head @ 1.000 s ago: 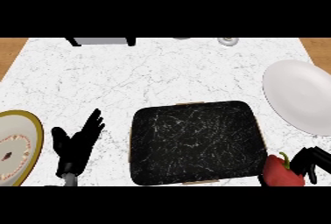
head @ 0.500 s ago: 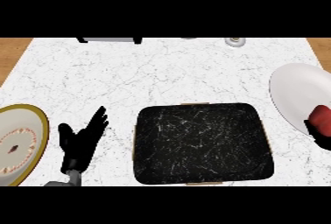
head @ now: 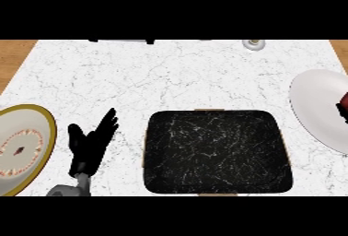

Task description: Pick the bell pepper from the tray and place it in the plate

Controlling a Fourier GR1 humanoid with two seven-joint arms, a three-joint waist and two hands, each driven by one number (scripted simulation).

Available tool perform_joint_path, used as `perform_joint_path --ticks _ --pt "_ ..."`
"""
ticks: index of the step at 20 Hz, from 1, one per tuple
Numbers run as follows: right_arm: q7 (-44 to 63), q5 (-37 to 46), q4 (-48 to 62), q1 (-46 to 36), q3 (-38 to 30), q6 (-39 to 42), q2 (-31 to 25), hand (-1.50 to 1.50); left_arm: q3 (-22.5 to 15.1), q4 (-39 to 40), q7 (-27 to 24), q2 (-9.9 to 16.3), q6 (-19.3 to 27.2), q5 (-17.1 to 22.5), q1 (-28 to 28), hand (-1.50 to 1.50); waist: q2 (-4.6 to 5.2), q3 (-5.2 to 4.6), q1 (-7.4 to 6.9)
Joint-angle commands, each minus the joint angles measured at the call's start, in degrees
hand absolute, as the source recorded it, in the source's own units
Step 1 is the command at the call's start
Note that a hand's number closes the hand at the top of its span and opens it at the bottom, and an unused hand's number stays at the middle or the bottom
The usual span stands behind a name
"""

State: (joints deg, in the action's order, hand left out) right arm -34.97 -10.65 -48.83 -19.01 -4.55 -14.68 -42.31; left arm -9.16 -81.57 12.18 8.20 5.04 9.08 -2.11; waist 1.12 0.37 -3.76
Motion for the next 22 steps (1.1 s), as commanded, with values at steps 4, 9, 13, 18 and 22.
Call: perform_joint_path --ticks 4,9,13,18,22 --pt "4.2 10.6 17.8 -8.6 7.8 5.4 -4.1 -1.5 -0.5 0.6 0.6 0.4 -1.8 0.3 -1.5 0.0 1.06 -0.03 -2.88" --pt "-2.7 11.3 25.8 -14.1 8.3 11.2 0.6 -1.5 -0.1 1.6 1.1 -0.7 -0.6 -0.2 -3.1 0.0 0.93 0.14 -1.63" --pt "-8.3 7.5 29.7 -16.2 4.2 14.4 3.1 -1.5 -0.1 1.5 0.2 -0.1 -1.0 -0.4 -1.7 0.0 1.01 0.26 -1.4" --pt "-11.3 0.8 33.8 -19.3 -2.9 22.8 1.0 -1.5 -0.6 0.5 -1.4 -0.6 -1.1 -0.4 1.6 0.0 0.45 0.13 -0.41" --pt "-11.8 -0.8 38.0 -19.2 -5.3 28.6 -2.7 -1.5 0.2 0.5 -1.0 -1.2 0.4 -0.6 0.7 0.0 0.69 0.18 -0.2"
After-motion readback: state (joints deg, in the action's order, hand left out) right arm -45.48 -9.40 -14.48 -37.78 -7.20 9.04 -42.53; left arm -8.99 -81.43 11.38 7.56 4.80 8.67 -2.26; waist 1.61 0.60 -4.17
